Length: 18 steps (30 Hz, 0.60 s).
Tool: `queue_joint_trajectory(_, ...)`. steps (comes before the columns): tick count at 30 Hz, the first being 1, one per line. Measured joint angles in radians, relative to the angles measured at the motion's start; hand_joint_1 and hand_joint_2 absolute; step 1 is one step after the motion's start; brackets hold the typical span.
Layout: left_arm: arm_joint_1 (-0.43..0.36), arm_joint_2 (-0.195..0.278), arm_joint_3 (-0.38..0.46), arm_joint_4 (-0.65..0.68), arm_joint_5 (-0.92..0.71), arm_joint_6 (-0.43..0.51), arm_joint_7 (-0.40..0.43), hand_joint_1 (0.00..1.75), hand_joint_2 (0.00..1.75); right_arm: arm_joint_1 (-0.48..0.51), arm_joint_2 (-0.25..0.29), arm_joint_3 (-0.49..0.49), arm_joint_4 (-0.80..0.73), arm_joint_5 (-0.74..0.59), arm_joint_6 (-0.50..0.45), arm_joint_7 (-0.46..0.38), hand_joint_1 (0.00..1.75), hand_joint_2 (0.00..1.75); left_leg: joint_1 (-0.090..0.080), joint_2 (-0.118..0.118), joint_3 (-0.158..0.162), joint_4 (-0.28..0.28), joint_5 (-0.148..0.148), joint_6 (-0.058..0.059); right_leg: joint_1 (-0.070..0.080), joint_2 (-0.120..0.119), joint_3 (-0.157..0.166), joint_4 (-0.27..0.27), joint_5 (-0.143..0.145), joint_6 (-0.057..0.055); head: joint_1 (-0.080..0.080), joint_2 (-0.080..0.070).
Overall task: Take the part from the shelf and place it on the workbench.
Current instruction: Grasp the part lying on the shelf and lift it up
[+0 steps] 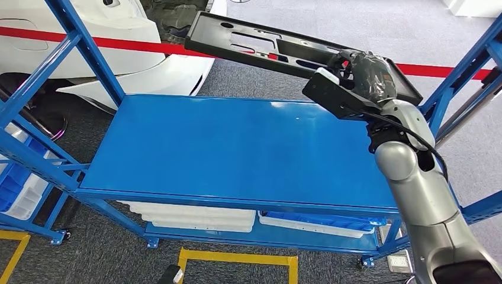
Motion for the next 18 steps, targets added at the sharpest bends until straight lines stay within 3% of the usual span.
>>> queue_joint_trajectory(11,0.009,0.003,0.002,0.0,0.004,0.064,0.01,0.0,1.75,0.013,0.001,0.001,0.0,-0.024,-0.017,0.014,1.75,1.75,-0.002,0.0,-0.001,0.002,-0.001,0.001,-0.002,0.0,0.0,-0.001,0.001,0.001,0.0,0.0)
queue_joint_trajectory(15,0.01,0.005,0.002,0.0,-0.006,0.064,0.01,0.0,1.75,0.019,0.003,0.001,0.0,-0.042,-0.019,0.021,1.75,1.75,-0.008,-0.001,-0.002,0.003,-0.003,0.012,-0.007,0.0,0.001,-0.009,0.004,0.008,-0.007,0.0)
queue_joint_trajectory(18,0.009,0.005,0.002,0.0,-0.012,0.064,0.015,0.0,1.75,0.022,0.004,0.0,-0.003,-0.06,-0.015,0.025,1.75,1.75,0.007,0.005,0.022,-0.041,0.015,0.023,-0.004,0.0,-0.006,0.019,-0.02,0.014,-0.007,0.0)
